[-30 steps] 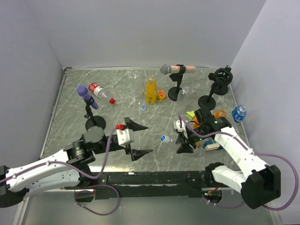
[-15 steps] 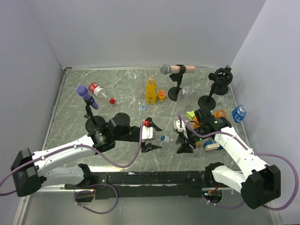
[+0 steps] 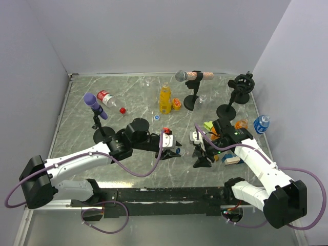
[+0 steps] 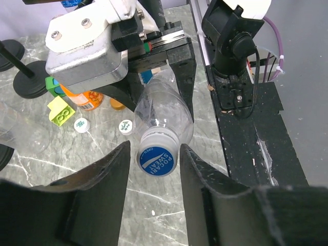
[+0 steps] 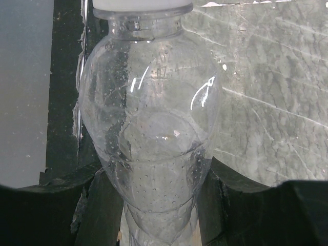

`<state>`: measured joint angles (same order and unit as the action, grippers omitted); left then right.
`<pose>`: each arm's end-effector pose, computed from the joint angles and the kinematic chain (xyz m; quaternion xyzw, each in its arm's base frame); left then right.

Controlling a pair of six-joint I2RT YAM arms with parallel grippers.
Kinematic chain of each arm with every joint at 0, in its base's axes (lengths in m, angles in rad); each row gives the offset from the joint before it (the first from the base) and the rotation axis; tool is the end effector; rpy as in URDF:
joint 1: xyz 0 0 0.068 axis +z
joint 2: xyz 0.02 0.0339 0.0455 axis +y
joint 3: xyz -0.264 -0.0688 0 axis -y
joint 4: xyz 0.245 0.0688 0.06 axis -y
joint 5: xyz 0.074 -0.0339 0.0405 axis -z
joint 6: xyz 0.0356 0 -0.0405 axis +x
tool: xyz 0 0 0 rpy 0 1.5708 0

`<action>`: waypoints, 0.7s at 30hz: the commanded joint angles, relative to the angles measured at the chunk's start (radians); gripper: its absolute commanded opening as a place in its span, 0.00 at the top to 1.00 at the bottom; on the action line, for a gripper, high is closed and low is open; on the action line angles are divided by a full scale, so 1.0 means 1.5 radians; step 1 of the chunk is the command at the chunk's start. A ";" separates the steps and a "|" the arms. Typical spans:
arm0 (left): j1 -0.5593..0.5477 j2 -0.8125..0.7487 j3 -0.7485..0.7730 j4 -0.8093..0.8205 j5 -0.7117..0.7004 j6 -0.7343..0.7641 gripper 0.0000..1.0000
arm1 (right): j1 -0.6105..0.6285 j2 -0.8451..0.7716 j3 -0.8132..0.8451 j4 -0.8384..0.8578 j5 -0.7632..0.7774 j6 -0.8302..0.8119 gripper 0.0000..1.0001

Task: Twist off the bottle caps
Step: Unscrew the bottle cap from the plastic bottle.

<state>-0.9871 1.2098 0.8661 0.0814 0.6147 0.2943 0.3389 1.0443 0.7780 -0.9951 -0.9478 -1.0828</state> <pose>0.1356 -0.2426 0.3077 0.5997 0.4963 -0.4227 0.4641 0.1492 0.0832 0.2449 -0.6269 0.6204 0.3702 0.2916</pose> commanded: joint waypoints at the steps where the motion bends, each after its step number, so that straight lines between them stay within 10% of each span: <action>1: 0.005 0.001 0.028 -0.002 0.031 0.011 0.54 | 0.005 -0.004 0.000 0.012 -0.013 -0.015 0.81; 12: 0.006 0.007 0.038 -0.014 0.052 -0.058 0.81 | 0.005 -0.003 0.001 0.012 -0.013 -0.015 0.81; 21: 0.003 0.053 0.119 -0.053 -0.054 -0.523 0.99 | 0.005 -0.002 0.001 0.013 -0.011 -0.014 0.81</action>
<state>-0.9726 1.2507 0.9268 0.0162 0.5972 -0.0639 0.3401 1.0443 0.7776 -1.0126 -0.9451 -1.0798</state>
